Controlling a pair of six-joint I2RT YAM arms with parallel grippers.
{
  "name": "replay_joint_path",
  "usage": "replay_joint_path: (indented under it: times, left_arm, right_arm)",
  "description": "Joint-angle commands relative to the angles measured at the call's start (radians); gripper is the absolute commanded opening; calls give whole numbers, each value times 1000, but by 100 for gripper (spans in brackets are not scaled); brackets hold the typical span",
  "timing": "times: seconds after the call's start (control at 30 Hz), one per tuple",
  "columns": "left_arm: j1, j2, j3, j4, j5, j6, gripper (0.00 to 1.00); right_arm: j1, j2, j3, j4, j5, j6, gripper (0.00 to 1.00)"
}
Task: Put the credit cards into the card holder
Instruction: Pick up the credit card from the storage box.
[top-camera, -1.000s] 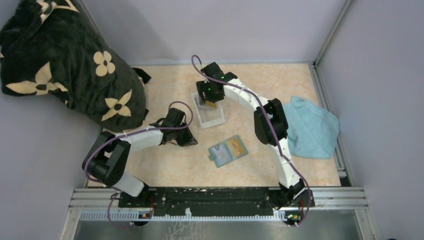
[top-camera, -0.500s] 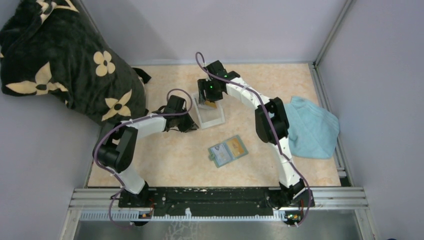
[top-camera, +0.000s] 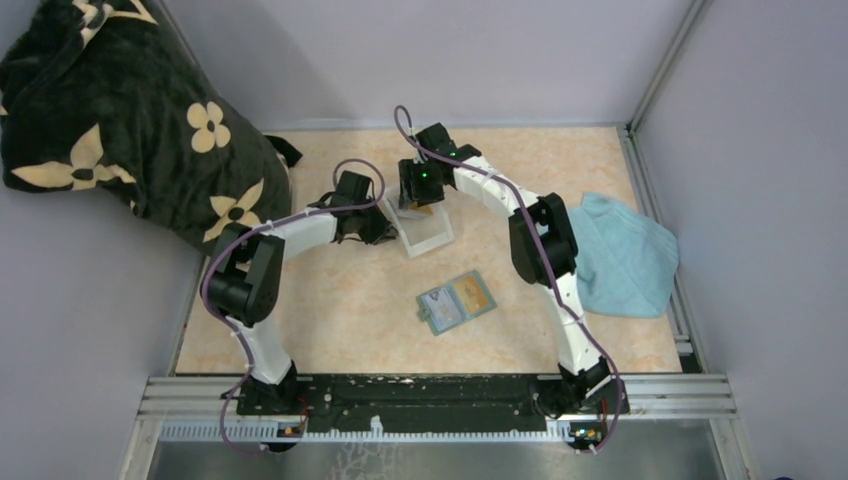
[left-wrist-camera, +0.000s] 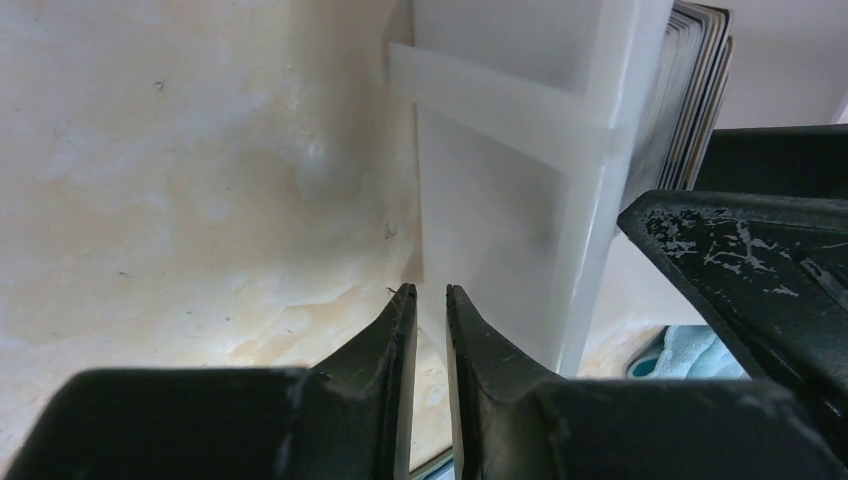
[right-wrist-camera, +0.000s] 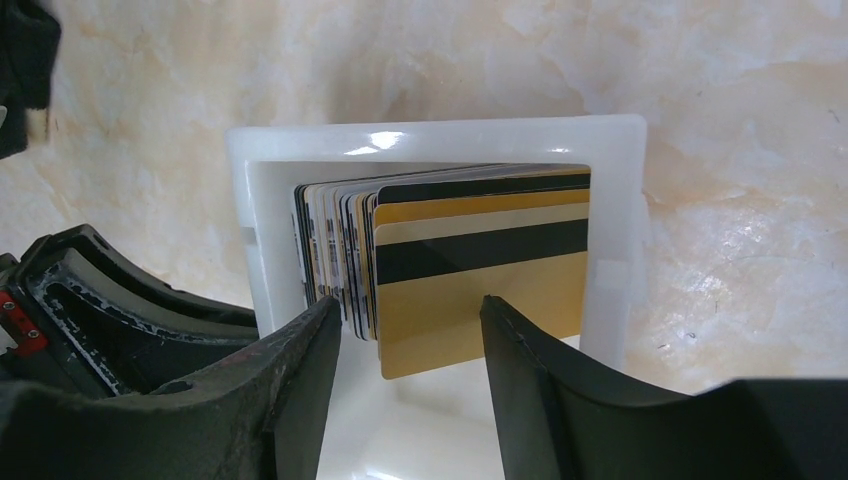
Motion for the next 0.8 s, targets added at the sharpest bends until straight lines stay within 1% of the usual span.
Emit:
replay_joint_path:
  times: [0.0, 0.33, 0.77]
  left_arm:
    - [4, 27, 37, -11, 7, -13, 23]
    - [4, 45, 38, -17, 4, -16, 23]
    - [12, 62, 71, -36, -7, -20, 23]
  right_arm:
    - [3, 0, -19, 24, -36, 11, 53]
    - [19, -19, -18, 23, -55, 14, 43]
    - [66, -46, -12, 7, -57, 5, 40]
